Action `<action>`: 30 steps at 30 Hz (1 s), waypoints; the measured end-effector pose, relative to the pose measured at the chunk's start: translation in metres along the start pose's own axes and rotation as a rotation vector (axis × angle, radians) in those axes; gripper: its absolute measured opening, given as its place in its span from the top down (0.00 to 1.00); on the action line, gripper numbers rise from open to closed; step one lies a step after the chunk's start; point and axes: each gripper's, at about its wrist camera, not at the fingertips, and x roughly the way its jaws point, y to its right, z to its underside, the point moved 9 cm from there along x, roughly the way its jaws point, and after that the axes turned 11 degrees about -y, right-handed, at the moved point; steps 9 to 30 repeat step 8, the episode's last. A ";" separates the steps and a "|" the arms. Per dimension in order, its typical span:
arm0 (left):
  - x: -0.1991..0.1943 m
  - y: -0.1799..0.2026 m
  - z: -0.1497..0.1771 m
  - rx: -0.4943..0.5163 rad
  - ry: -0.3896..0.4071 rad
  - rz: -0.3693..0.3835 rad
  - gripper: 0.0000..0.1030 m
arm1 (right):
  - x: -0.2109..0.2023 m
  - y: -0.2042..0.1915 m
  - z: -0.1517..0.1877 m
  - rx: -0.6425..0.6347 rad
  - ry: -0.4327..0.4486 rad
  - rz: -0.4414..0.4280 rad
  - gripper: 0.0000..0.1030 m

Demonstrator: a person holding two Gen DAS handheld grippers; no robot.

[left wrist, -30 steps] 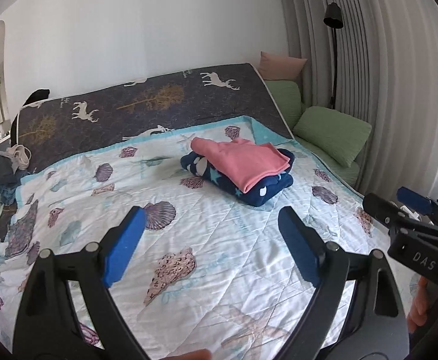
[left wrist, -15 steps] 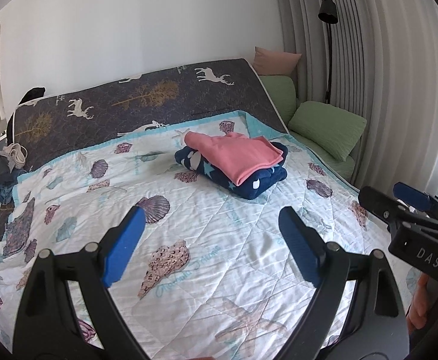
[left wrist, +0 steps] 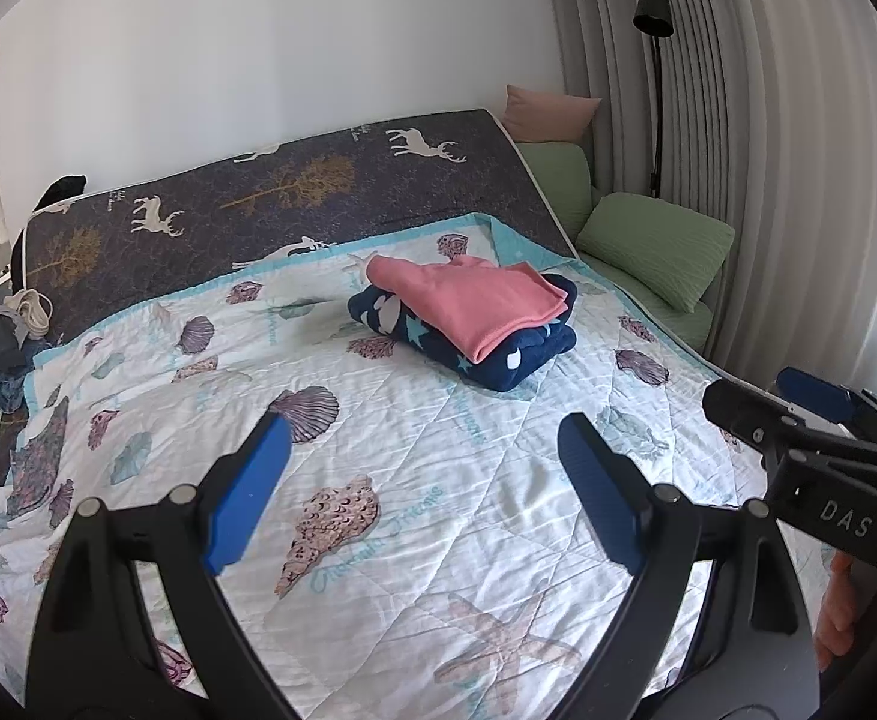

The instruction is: Fold small clothes

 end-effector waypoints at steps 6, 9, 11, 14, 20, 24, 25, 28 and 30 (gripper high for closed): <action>0.004 0.001 0.002 0.009 -0.006 0.010 0.12 | 0.005 -0.001 0.001 -0.002 -0.014 0.007 0.19; 0.005 0.002 0.002 0.009 -0.009 0.015 0.12 | 0.007 -0.001 0.001 -0.002 -0.021 0.009 0.19; 0.005 0.002 0.002 0.009 -0.009 0.015 0.12 | 0.007 -0.001 0.001 -0.002 -0.021 0.009 0.19; 0.005 0.002 0.002 0.009 -0.009 0.015 0.12 | 0.007 -0.001 0.001 -0.002 -0.021 0.009 0.19; 0.005 0.002 0.002 0.009 -0.009 0.015 0.12 | 0.007 -0.001 0.001 -0.002 -0.021 0.009 0.19; 0.005 0.002 0.002 0.009 -0.009 0.015 0.12 | 0.007 -0.001 0.001 -0.002 -0.021 0.009 0.19; 0.005 0.002 0.002 0.009 -0.009 0.015 0.12 | 0.007 -0.001 0.001 -0.002 -0.021 0.009 0.19; 0.005 0.002 0.002 0.009 -0.009 0.015 0.12 | 0.007 -0.001 0.001 -0.002 -0.021 0.009 0.19; 0.005 0.002 0.002 0.009 -0.009 0.015 0.12 | 0.007 -0.001 0.001 -0.002 -0.021 0.009 0.19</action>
